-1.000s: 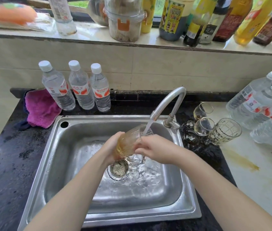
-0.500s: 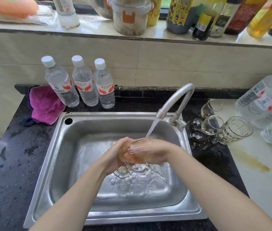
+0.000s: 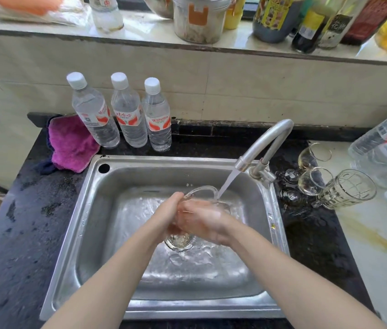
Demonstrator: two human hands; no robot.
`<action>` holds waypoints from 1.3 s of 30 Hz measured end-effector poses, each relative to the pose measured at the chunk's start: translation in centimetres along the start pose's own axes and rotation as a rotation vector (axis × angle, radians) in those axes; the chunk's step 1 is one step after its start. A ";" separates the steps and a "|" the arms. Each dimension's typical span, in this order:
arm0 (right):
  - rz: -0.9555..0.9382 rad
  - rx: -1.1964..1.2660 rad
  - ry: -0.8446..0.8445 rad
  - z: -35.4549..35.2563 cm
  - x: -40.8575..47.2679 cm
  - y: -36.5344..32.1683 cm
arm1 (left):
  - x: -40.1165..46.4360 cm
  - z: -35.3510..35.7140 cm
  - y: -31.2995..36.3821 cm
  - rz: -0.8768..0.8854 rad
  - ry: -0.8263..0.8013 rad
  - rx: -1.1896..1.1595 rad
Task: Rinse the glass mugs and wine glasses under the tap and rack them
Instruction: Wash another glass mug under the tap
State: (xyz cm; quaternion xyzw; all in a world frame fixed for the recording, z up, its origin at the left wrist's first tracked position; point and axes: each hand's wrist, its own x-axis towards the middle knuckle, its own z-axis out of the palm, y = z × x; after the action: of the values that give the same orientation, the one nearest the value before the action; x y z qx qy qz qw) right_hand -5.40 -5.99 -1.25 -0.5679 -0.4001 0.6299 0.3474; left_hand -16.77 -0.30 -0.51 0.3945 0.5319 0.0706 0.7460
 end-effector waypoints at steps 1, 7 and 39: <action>0.078 -0.058 -0.062 0.0 0.6 0.9 | -0.1 -0.2 0.2 -0.097 -0.036 0.007; 0.006 0.013 0.013 -1.0 0.7 -0.6 | -0.6 -0.8 -0.3 0.242 -0.105 -0.089; -0.127 -0.095 0.460 -6.0 -5.7 -5.3 | 0.0 4.9 1.6 0.182 0.219 -0.092</action>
State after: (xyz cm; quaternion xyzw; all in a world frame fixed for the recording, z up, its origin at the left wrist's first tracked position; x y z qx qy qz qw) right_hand 1.13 -8.12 5.84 -0.6858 -0.3745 0.4413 0.4412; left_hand -12.07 -1.72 1.11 0.3965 0.5683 0.2048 0.6913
